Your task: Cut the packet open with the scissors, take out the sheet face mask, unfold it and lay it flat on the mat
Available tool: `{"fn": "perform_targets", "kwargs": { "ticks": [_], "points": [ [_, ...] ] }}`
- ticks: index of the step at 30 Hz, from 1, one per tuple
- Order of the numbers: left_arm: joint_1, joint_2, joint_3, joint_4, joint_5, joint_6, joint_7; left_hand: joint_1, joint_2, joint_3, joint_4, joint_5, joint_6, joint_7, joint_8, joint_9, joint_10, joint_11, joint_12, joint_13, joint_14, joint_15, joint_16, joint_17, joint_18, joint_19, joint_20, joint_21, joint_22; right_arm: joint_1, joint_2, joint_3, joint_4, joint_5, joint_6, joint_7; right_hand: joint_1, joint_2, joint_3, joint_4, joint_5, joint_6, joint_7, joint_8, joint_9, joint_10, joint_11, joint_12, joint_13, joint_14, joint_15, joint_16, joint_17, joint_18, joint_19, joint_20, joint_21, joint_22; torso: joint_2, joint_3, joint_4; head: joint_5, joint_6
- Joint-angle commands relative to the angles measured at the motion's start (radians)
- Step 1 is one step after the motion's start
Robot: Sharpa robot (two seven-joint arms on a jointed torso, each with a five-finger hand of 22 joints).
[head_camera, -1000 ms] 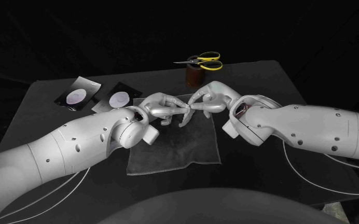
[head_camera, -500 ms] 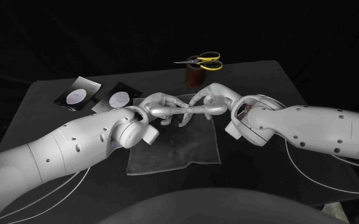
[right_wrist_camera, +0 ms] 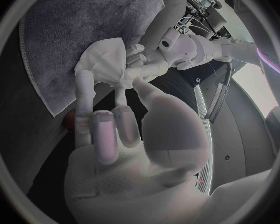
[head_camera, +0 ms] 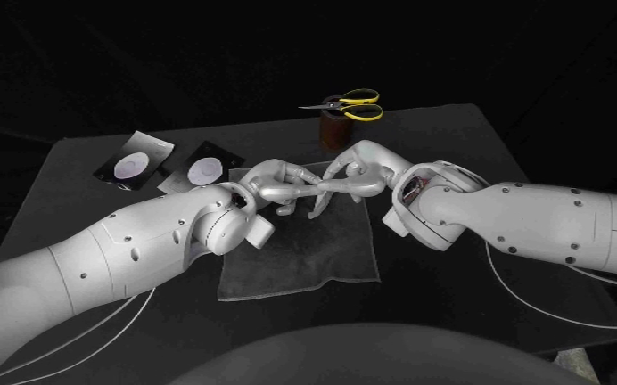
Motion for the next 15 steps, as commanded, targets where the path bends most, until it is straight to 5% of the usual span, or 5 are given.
{"fn": "perform_targets", "kwargs": {
  "ticks": [1,15],
  "points": [
    [0.001,0.004,0.001,0.004,-0.005,0.005,0.005,0.004,0.0,0.001,-0.003,0.003,0.008,0.001,0.005,0.031,0.002,-0.006,0.004,0.001,0.011,-0.008,0.007,0.061,-0.009,0.001,-0.008,0.005,0.001,-0.001,0.006,0.0,-0.001,-0.057,-0.037,-0.014,0.009,0.002,0.0,0.007,-0.01,0.011,-0.001,0.0,-0.002,0.038,-0.008,0.007,0.127,0.068,-0.007,0.004,0.142,0.005,0.011,-0.001,0.009,0.004,0.0,0.0004,0.0,0.0,0.0],
    [0.001,0.005,0.001,0.006,-0.01,0.004,0.005,0.004,0.0,0.002,-0.003,0.003,0.008,0.002,0.006,0.031,0.003,-0.006,0.004,0.002,0.012,-0.008,0.007,0.062,-0.009,0.001,-0.008,0.005,0.001,-0.001,0.022,0.0,-0.004,-0.181,-0.002,-0.098,0.004,-0.013,-0.032,0.03,-0.038,0.045,-0.012,0.004,-0.004,0.045,-0.018,0.019,0.134,0.073,-0.016,0.008,0.152,0.001,0.023,-0.007,0.033,0.011,0.0,0.0003,-0.0008,0.0,0.0]
  ]
}}
